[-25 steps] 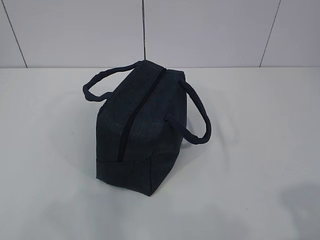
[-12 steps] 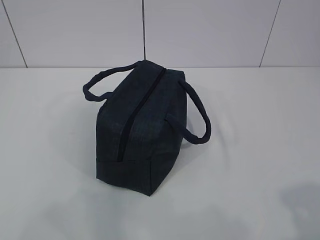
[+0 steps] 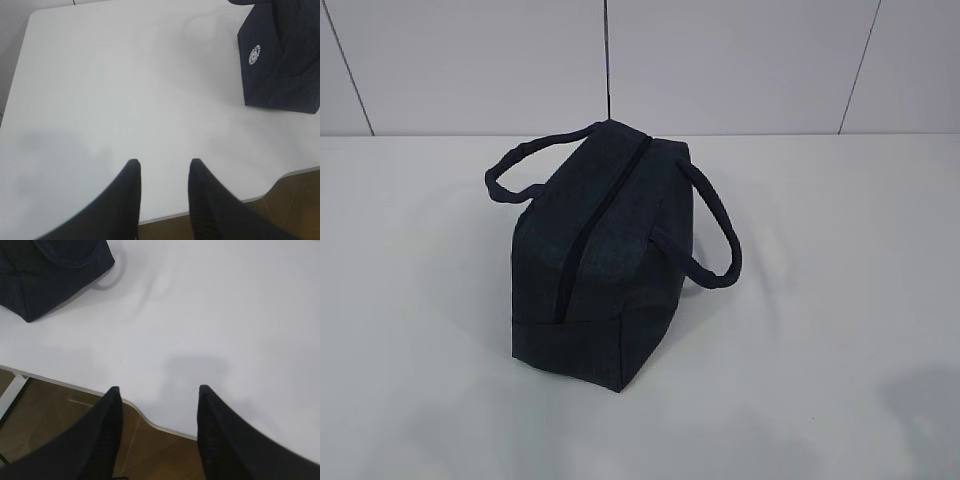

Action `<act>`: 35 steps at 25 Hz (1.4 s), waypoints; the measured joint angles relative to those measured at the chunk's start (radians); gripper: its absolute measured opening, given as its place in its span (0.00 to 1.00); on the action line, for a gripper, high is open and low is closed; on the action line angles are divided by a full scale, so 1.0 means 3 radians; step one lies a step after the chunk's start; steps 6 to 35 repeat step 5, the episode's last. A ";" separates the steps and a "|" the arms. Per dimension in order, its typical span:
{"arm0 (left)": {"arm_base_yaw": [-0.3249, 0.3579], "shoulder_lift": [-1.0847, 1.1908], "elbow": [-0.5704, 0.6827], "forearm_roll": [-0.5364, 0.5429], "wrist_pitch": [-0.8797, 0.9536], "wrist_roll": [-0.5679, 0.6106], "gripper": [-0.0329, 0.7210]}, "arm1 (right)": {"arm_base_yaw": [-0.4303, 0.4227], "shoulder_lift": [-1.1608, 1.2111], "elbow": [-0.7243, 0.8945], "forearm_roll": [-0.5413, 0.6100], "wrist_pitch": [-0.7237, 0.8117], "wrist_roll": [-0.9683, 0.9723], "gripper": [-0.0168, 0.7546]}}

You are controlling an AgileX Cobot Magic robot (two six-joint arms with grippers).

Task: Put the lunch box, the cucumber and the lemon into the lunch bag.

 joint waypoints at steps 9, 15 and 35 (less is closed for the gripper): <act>0.0000 0.0000 0.0000 0.0000 0.0000 0.0000 0.35 | 0.0000 0.0000 0.0000 0.0000 0.0000 0.0000 0.52; 0.0000 0.0000 0.0000 0.0000 0.0000 0.0000 0.35 | 0.0000 0.0000 0.0000 0.0000 0.0000 0.0000 0.52; 0.0000 0.0000 0.0000 0.0000 0.0000 0.0000 0.35 | 0.0000 0.0000 0.0000 0.0000 0.0000 0.0000 0.52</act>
